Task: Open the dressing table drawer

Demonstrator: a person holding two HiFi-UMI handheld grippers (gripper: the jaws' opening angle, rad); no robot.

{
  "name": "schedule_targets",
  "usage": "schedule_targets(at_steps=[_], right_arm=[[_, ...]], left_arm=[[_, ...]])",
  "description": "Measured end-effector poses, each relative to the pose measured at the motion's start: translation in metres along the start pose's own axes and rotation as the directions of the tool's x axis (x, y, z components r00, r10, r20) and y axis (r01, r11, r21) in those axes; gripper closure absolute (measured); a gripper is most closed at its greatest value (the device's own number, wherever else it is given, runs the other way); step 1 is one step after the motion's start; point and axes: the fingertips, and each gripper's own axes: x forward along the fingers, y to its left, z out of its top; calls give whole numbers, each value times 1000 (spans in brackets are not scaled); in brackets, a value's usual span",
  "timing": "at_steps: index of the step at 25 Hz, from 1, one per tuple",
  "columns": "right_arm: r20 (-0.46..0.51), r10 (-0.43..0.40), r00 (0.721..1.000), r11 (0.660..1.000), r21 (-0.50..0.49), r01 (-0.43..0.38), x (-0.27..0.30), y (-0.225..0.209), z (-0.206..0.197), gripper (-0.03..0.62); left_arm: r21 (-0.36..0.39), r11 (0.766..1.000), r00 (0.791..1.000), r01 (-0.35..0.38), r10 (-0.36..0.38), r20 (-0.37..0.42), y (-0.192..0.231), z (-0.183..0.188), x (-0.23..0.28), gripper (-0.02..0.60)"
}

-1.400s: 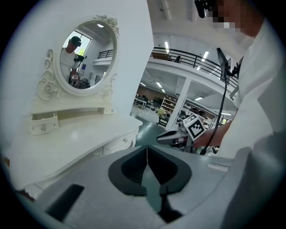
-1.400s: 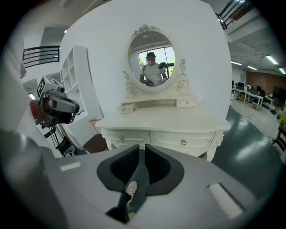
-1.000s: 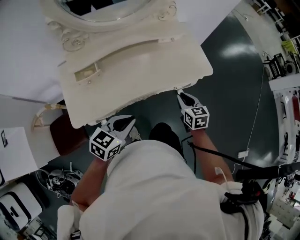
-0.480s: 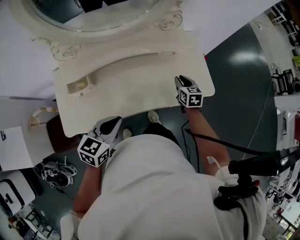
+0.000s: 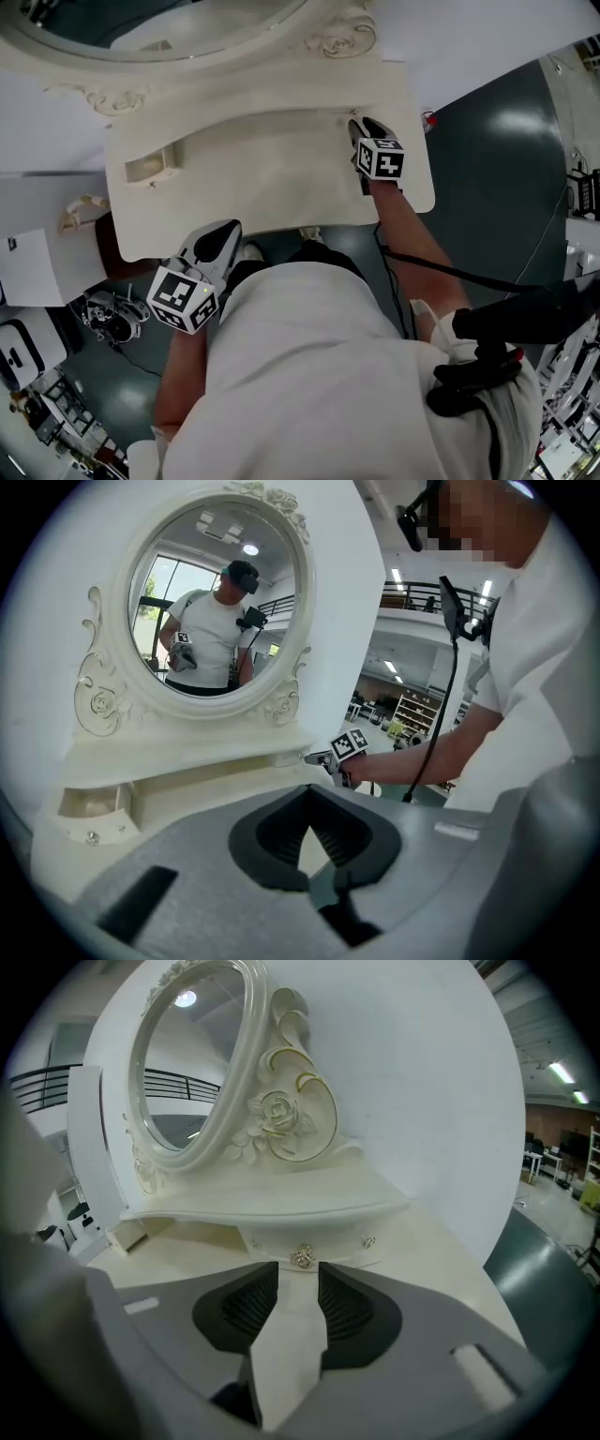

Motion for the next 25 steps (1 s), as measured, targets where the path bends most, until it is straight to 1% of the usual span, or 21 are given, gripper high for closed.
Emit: schedule_targets(at_steps=[3, 6, 9, 11, 13, 25], right_arm=[[-7, 23, 1000, 1000, 7, -23, 17, -2, 3, 448], [-9, 42, 999, 999, 5, -42, 21, -2, 5, 441], [-4, 47, 999, 999, 5, -47, 21, -4, 9, 446], [-2, 38, 999, 999, 4, -38, 27, -6, 11, 475], [-5, 33, 999, 999, 3, -33, 32, -6, 11, 494], [2, 33, 999, 999, -3, -33, 25, -4, 6, 499]], left_arm=[[-13, 999, 1000, -30, 30, -3, 0, 0, 5, 581], [-19, 998, 998, -58, 58, -8, -6, 1, 5, 581], [-27, 997, 997, -79, 78, -9, -9, 3, 6, 581], [-35, 996, 996, -87, 86, -12, -6, 4, 8, 581], [-41, 995, 996, -92, 91, -15, -2, 5, 10, 581], [-27, 996, 996, -87, 86, -7, -7, 7, 13, 581]])
